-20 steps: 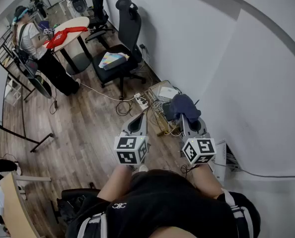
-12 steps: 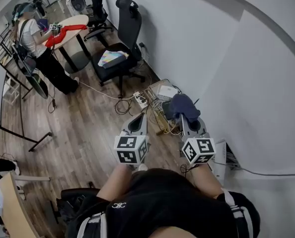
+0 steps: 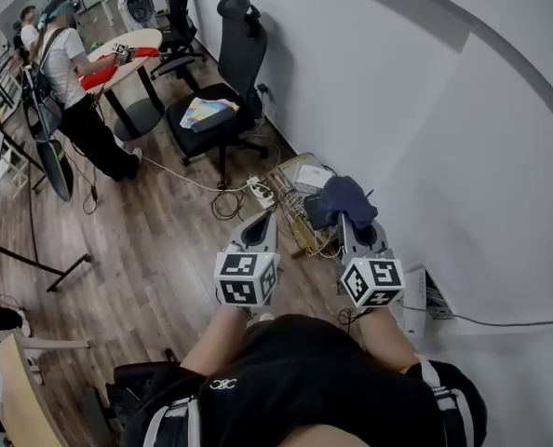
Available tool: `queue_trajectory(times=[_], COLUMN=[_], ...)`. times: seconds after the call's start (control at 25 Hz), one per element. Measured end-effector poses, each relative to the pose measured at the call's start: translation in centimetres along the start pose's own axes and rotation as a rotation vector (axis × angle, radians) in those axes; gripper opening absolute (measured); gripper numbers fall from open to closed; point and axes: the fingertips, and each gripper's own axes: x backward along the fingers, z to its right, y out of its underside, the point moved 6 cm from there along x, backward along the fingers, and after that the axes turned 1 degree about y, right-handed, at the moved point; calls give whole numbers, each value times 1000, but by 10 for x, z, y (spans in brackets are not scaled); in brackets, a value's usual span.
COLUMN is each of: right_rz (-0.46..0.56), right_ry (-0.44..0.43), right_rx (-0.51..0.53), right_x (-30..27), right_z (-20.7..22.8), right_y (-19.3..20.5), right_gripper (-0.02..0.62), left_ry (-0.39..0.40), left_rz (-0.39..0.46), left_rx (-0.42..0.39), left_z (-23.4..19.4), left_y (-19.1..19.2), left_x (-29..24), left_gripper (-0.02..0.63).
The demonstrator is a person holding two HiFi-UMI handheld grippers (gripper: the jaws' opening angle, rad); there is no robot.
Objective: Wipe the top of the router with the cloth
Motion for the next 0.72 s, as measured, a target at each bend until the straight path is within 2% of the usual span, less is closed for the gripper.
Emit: queue_trajectory(times=[0.44, 0.72], right_rz=[-16, -64], right_ry=[103, 122], right_rx=[17, 4], right_x=[-10, -24], right_z=[-32, -35], right_y=[13, 27], right_gripper=[55, 55], left_ry=[109, 111], left_rz=[-10, -50], left_rx=[37, 70], left_z=[-45, -66], left_y=[5, 21], left_x=[-5, -8], left_gripper=[5, 5])
